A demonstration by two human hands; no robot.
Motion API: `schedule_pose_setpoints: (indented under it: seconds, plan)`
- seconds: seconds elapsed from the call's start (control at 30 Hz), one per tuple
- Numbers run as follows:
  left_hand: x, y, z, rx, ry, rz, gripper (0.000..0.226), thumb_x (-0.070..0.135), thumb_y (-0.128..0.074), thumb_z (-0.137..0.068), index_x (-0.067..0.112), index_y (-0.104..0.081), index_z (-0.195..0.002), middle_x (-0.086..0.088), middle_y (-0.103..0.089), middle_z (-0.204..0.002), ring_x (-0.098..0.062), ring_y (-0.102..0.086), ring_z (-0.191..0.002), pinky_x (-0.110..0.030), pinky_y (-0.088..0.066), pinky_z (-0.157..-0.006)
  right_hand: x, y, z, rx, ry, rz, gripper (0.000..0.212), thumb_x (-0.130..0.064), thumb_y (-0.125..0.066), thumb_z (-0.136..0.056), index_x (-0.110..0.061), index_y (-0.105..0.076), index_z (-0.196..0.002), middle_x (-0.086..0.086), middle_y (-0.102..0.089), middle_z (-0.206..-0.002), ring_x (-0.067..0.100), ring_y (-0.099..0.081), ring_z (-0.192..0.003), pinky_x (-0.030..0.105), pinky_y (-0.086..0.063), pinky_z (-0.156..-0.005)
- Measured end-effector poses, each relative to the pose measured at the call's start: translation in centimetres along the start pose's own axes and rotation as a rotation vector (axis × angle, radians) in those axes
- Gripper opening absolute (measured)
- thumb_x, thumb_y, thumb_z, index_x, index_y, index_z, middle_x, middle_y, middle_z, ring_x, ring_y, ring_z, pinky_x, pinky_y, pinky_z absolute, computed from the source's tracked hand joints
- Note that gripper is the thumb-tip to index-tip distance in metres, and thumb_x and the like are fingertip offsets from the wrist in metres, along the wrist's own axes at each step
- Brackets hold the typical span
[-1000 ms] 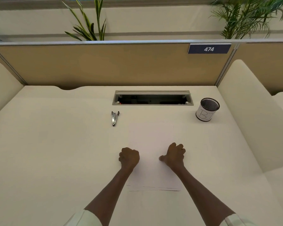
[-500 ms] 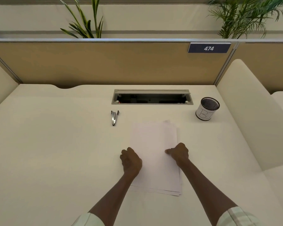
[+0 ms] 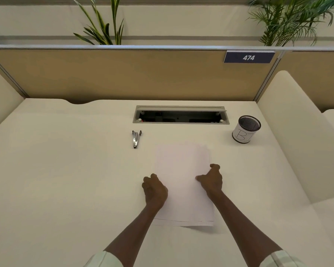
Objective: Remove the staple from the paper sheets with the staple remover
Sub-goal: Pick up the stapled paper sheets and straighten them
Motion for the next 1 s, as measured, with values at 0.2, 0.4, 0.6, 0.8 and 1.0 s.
schedule_pose_setpoints:
  seconds: [0.2, 0.4, 0.6, 0.8, 1.0]
  plan:
    - [-0.9, 0.1, -1.8, -0.088, 0.196, 0.417, 0.084, 0.038, -0.077, -0.074, -0.003, -0.035, -0.135, -0.022, -0.047, -0.131, -0.036, -0.048, -0.122, -0.039, -0.038, -0.103, 0.5, 1.9, -0.7, -0.157, 0.111, -0.257, 0.025, -0.007, -0.077, -0.07, -0.016, -0.074, -0.092, 0.006, -0.076, -0.094, 0.029, -0.072, -0.089, 0.047, -0.059, -0.083]
    - [-0.3, 3.7, -4.2, -0.252, 0.137, 0.971, 0.062, 0.044, -0.084, -0.065, 0.016, -0.063, -0.117, -0.004, -0.072, -0.114, -0.018, -0.071, -0.097, -0.04, -0.057, -0.089, -0.8, 4.3, -0.3, -0.263, 0.204, -0.463, 0.03, -0.002, -0.075, -0.079, -0.008, -0.07, -0.108, 0.005, -0.077, -0.097, 0.013, -0.074, -0.077, 0.024, -0.058, -0.065]
    - [2.6, 7.3, -4.1, -0.071, -0.105, 0.942, 0.024, 0.027, -0.066, -0.087, 0.02, -0.067, -0.11, 0.005, -0.074, -0.103, -0.014, -0.071, -0.093, -0.032, -0.056, -0.078, -2.9, 5.5, -0.4, -0.244, 0.29, -0.55, 0.034, -0.004, -0.077, -0.078, -0.008, -0.069, -0.111, 0.005, -0.076, -0.102, 0.013, -0.074, -0.08, 0.023, -0.058, -0.064]
    - [5.2, 10.5, -3.4, 0.199, -0.252, 0.856, 0.02, 0.022, -0.057, -0.092, 0.013, -0.062, -0.11, 0.006, -0.068, -0.094, -0.004, -0.064, -0.082, -0.005, -0.043, -0.058, -6.2, 6.8, -0.6, -0.098, 0.438, -0.576, 0.03, -0.011, -0.078, -0.078, -0.018, -0.069, -0.106, 0.0, -0.076, -0.1, 0.024, -0.071, -0.095, 0.036, -0.056, -0.081]
    - [5.5, 10.8, -3.0, 0.232, -0.285, 0.901, 0.023, 0.021, -0.057, -0.092, 0.015, -0.059, -0.114, 0.004, -0.067, -0.099, -0.01, -0.064, -0.089, -0.008, -0.046, -0.064, -6.7, 6.9, -0.2, -0.1, 0.467, -0.62, 0.03, -0.02, -0.08, -0.072, -0.025, -0.071, -0.101, 0.001, -0.076, -0.101, 0.029, -0.07, -0.1, 0.047, -0.055, -0.091]
Point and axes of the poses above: each hand's wrist, its own z-axis away from the middle knuckle, its own y-axis out of the back of the hand, x = y × z, the point moved 3 cm from there along -z, towards the middle knuckle
